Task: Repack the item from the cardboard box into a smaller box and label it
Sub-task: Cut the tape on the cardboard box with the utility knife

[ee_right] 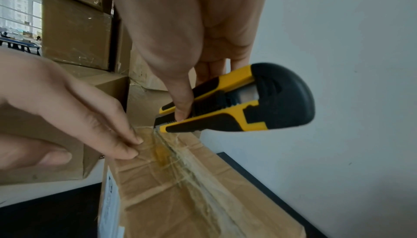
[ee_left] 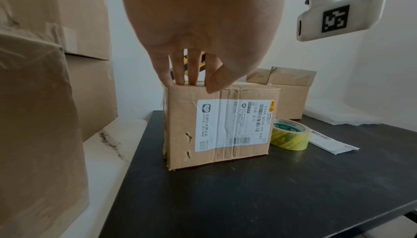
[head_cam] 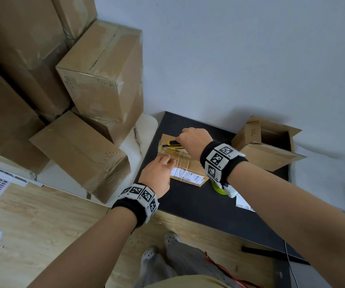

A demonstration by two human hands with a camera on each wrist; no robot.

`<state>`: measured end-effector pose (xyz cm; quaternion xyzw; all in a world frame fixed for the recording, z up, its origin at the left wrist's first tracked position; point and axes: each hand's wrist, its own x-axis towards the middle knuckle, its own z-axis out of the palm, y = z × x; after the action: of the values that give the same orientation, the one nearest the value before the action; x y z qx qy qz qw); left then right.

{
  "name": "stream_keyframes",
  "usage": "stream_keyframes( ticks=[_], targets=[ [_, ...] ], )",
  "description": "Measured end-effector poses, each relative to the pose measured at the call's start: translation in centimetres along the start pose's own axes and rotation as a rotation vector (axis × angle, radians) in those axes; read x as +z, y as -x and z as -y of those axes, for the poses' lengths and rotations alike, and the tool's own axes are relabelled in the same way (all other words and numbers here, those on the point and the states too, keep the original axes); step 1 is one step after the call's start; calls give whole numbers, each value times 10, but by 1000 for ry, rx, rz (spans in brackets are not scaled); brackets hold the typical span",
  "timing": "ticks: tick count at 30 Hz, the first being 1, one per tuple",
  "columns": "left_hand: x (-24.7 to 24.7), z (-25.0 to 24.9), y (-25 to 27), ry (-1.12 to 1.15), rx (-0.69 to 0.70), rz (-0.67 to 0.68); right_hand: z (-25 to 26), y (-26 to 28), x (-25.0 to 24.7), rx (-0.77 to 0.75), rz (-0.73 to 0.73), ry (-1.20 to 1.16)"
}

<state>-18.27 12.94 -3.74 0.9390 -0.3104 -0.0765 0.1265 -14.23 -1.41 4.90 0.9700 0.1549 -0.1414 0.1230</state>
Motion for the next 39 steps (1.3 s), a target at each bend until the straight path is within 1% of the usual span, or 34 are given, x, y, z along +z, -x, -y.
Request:
stream_keyframes(
  ticks=[6,10,13,21,23,27,33,39],
  targets=[
    [-2,-2,-2,-37,7,8,-7,9,6,21,15,6],
    [-2,-8,-5,-149,-1,60,-11,13,9,35,21,4],
    [-3,-11,-9,-190,-10,66,-17,18,12,48,32,4],
    [2,-10,-9,-125,53,67,-29,30,22,89,51,-2],
    [3,-12,-10,-114,59,37,-31,32,26,98,50,-15],
    [3,-14,-12,-82,34,1,-33,36,40,133,45,-90],
    [4,-18,-13,-57,11,13,-36,44,61,167,24,-186],
    [4,-16,-12,-56,12,31,-37,53,68,181,21,-282]
  ],
)
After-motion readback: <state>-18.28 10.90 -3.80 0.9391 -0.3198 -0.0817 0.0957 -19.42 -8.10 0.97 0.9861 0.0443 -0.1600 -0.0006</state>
